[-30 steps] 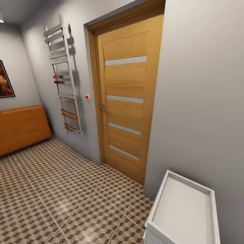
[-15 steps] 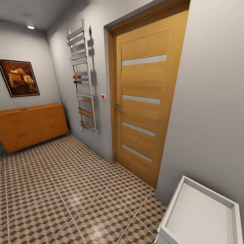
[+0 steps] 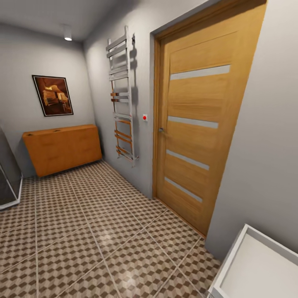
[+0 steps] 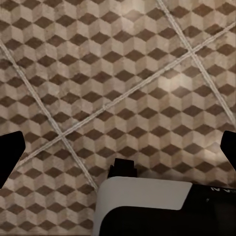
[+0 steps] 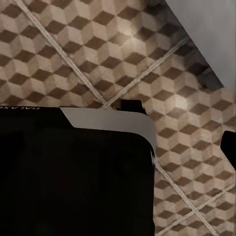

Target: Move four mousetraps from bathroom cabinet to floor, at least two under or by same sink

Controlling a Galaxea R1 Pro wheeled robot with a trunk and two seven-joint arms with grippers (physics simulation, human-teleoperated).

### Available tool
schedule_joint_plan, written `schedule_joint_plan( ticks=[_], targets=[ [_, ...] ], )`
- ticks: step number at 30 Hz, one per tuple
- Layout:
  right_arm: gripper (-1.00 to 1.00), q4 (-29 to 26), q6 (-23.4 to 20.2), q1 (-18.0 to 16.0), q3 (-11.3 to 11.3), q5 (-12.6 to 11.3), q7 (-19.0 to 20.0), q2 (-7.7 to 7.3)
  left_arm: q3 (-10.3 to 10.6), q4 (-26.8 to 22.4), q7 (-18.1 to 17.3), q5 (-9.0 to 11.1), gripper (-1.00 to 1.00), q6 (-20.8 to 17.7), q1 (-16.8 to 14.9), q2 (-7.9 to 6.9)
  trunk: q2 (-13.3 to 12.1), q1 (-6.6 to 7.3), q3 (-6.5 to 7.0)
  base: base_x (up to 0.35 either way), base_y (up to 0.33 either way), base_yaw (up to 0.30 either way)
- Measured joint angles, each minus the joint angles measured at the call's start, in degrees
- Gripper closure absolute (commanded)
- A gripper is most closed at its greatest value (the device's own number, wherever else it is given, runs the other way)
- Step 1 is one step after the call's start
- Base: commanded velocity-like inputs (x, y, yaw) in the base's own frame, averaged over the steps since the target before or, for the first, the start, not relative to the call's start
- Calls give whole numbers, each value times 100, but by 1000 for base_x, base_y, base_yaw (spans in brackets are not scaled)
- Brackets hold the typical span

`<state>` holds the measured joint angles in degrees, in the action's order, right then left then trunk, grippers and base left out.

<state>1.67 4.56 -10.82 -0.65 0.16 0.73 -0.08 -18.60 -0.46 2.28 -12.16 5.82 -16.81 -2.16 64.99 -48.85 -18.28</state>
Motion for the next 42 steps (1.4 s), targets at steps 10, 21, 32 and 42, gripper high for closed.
schedule_joint_plan(
  ticks=[10, 21, 32, 42],
  targets=[
    [-100, 0, -1, 0, -7, 1, -1, 7, -7, 8, -13, 16, -100, -23, 0, 155, 0, 0, 0, 0, 0, 278],
    [-100, 0, -7, 0, -8, 2, 6, 8, -5, 14, -13, 25, -100, -55, -1, 380, 0, 0, 0, 0, 0, 278],
    [-100, 0, -5, -1, -8, 2, 7, 5, -13, 22, -13, 66, -100, -56, -2, 466, 0, 0, 0, 0, 0, 278],
    [-100, 0, -4, -1, -7, 0, 7, 3, -13, 22, -13, 70, -100, -56, -2, 469, 0, 0, 0, 0, 0, 278]
  ],
)
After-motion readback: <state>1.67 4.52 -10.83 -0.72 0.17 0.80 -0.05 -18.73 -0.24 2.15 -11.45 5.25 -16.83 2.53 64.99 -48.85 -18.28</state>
